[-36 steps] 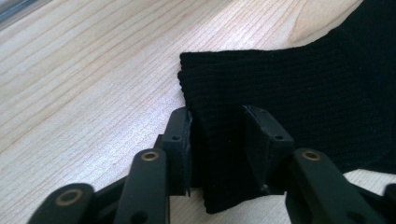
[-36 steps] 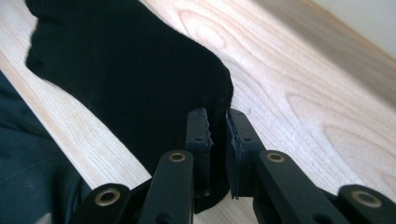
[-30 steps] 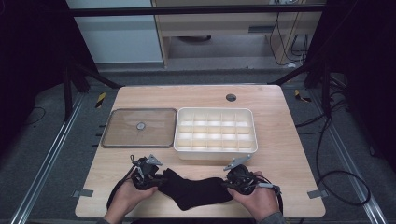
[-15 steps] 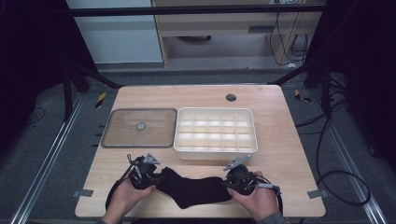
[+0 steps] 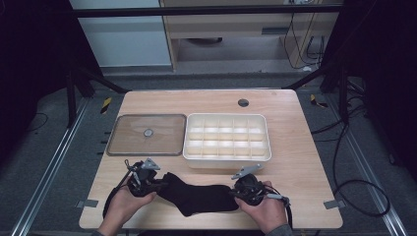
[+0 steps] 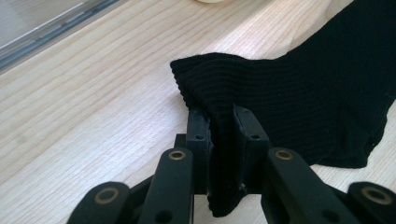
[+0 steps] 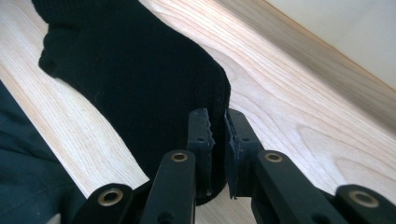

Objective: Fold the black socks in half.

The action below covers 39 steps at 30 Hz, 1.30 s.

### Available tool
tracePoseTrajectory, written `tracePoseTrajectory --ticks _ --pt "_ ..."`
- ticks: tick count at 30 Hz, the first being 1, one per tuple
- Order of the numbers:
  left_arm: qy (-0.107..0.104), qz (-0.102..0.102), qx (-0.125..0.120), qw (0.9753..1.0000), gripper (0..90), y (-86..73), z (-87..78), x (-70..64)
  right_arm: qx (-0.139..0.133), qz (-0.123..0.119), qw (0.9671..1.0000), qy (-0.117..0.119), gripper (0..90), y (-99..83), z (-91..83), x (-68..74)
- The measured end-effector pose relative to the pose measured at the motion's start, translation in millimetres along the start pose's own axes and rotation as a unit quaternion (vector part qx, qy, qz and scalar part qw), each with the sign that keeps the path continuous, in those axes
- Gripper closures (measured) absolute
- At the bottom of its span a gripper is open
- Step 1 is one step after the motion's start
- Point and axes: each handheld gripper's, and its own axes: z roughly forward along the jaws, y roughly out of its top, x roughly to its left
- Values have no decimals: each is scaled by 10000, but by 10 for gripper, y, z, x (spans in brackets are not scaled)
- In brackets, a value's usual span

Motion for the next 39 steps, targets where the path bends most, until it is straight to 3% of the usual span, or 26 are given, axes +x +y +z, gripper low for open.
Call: tracePoseTrajectory --ticks 10,23,30,32,39 --pt "-19 121 -61 9999 779 71 -148 -52 -15 -54 9999 86 821 71 75 90" --pt "-341 525 -191 9979 777 295 -306 -469 -124 -3 9997 198 822 118 91 95" --pt "-488 763 -195 9957 773 386 -174 -764 -173 -5 9995 279 823 135 103 92" --pt "-430 850 -237 9952 771 418 -117 -842 -172 20 9993 325 822 143 104 95" --pt "-454 901 -254 9946 768 486 49 -971 -169 -6 9991 389 822 149 108 91"
